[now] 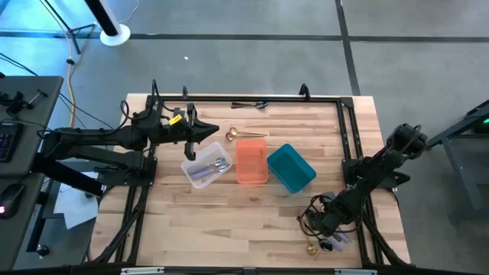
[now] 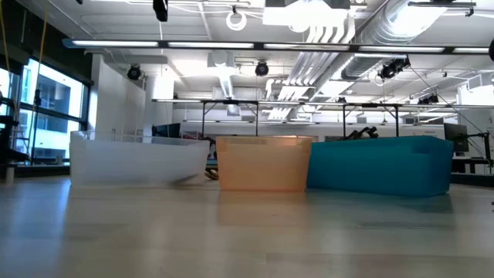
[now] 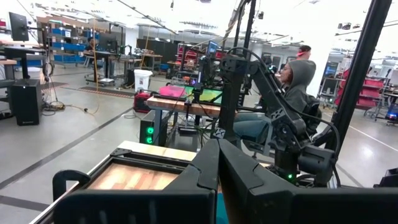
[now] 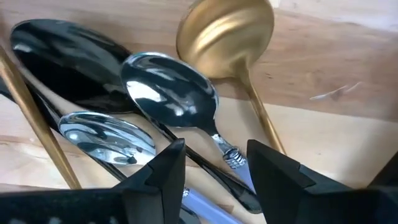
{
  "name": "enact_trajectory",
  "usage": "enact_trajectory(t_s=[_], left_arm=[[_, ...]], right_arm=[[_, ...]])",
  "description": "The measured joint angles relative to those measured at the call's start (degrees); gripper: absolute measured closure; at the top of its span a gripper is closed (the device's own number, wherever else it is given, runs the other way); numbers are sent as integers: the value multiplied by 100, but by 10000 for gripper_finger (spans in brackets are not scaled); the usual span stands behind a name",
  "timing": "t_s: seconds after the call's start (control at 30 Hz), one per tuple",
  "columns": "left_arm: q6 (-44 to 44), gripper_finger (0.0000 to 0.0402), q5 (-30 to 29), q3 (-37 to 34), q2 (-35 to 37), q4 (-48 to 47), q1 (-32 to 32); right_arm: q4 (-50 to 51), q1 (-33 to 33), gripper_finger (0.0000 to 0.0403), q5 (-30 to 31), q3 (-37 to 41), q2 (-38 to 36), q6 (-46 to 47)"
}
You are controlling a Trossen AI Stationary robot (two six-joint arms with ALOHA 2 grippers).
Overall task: Sort silverware by color (type)
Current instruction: Put the purple spoon into the white bin
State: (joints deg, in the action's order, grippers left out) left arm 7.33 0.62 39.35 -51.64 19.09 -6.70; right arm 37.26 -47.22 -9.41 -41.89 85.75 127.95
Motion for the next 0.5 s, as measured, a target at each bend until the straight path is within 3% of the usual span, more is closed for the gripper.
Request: enact_trajectory(t_s=[0.5], left_arm=[[0,402,31,0,0,-7,0]], right_arm=[[92,-7,247,35,3,-325,-383]])
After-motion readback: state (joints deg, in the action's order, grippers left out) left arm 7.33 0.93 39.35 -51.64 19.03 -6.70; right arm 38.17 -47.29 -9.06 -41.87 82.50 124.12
